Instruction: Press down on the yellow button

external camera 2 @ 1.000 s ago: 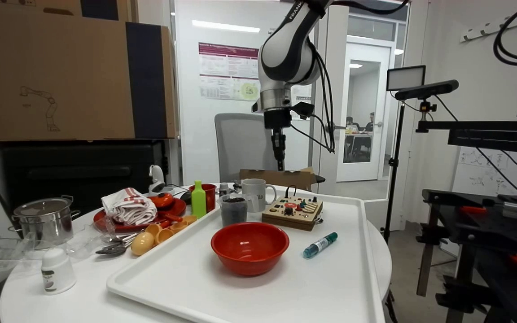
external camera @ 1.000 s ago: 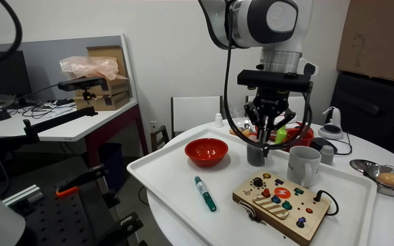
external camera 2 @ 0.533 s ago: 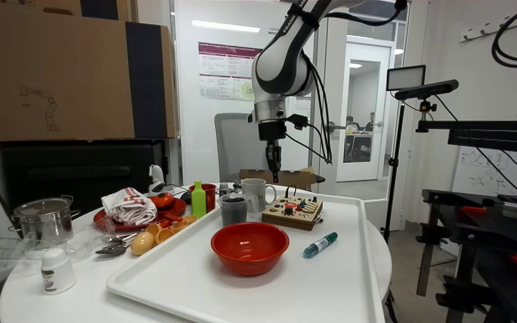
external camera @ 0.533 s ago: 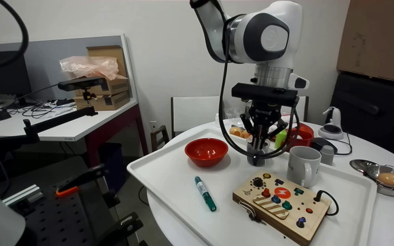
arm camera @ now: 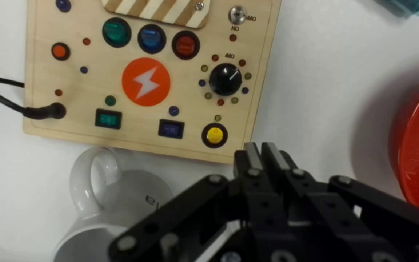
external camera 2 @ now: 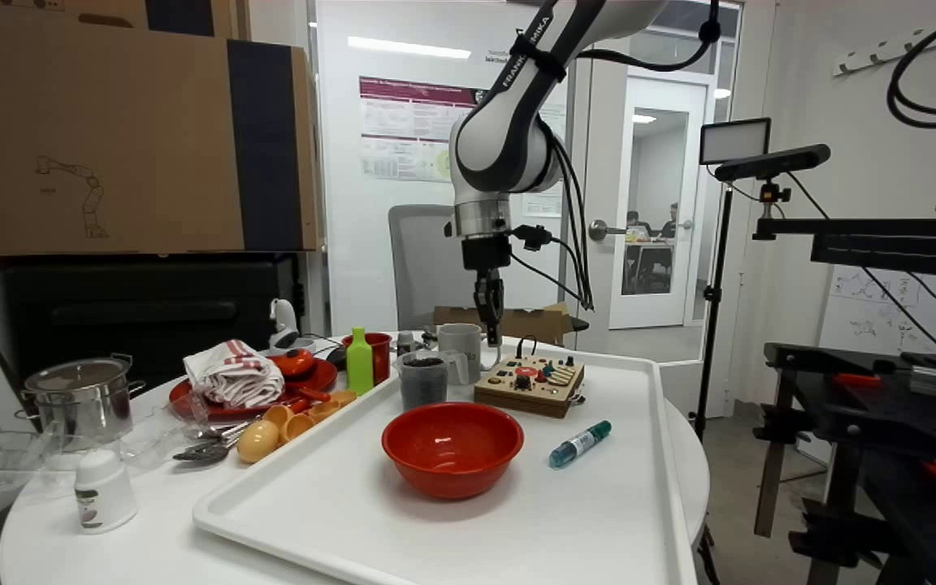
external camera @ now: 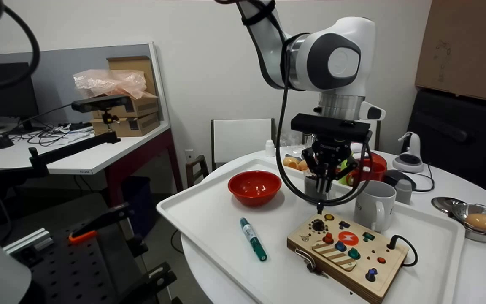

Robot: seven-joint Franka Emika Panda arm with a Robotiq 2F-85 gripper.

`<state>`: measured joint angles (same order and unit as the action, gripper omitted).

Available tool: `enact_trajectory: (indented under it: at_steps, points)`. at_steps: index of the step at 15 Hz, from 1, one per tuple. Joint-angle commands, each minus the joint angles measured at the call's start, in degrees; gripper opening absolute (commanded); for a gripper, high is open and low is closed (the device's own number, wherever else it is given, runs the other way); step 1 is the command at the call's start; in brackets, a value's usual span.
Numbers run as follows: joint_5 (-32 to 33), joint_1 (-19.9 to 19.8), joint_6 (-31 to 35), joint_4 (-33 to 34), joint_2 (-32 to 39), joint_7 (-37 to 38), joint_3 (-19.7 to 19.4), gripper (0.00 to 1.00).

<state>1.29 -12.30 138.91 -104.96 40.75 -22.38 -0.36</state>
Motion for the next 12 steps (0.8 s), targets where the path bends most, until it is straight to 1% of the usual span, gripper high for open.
enact_trajectory:
  at_steps: [1,12]
  points:
    - [0.28,-0.24,-0.16,0.24,0.07,0.17,0.24,0.11]
    - [0.20,-0.42,2.37,4.32,6.15,3.18,-0.78,0.11]
